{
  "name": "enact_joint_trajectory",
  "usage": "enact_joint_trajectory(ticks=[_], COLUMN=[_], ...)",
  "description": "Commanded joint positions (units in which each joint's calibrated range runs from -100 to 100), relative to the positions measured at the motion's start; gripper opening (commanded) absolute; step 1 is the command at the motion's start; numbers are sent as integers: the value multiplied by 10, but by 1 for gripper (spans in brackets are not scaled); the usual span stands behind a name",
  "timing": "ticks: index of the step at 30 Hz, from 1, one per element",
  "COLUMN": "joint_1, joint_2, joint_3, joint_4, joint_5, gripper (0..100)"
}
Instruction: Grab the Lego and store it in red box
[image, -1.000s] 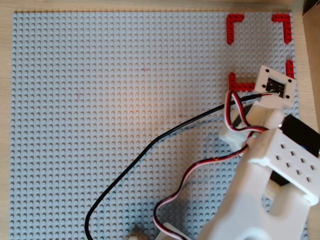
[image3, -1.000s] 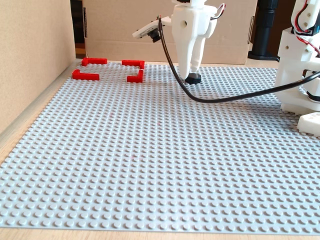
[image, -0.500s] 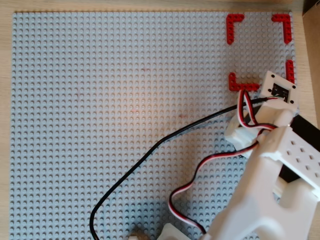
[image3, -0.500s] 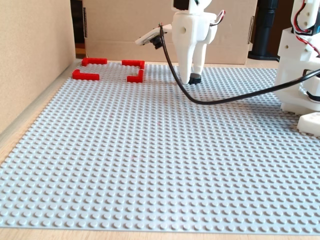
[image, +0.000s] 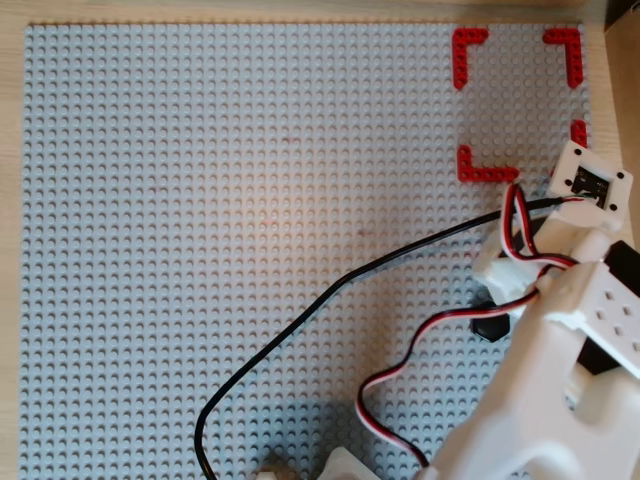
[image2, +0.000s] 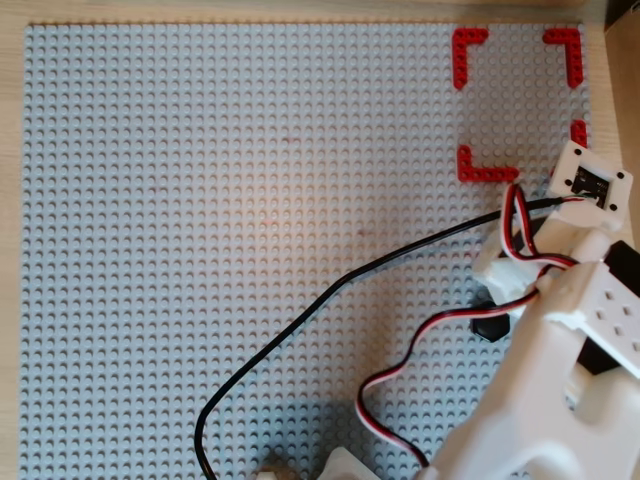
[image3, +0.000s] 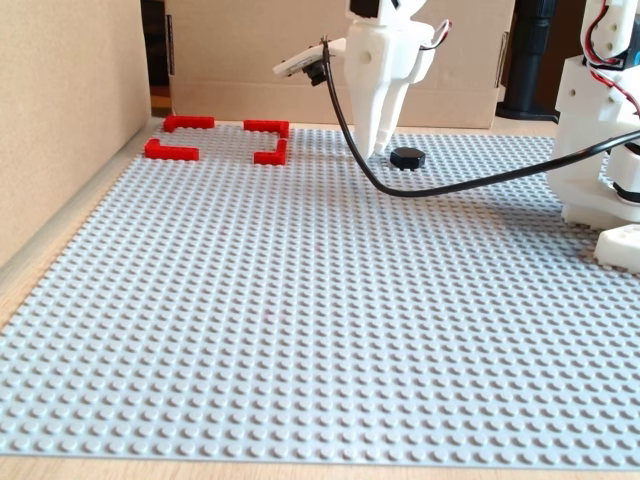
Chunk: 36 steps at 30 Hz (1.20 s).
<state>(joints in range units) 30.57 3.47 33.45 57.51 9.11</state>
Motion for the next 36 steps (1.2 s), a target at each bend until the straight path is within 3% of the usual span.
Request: enact_joint_trajectory(ticks=[1,9,18,36], joint_1=[1,-1,-2,1], joint_2=[-2,-61,-208,-208], joint_3=[-10,-6,41,129], joint_4=[7,35,106,18], joint_5=[-1,3,2,2], gripper=[8,19,19,20])
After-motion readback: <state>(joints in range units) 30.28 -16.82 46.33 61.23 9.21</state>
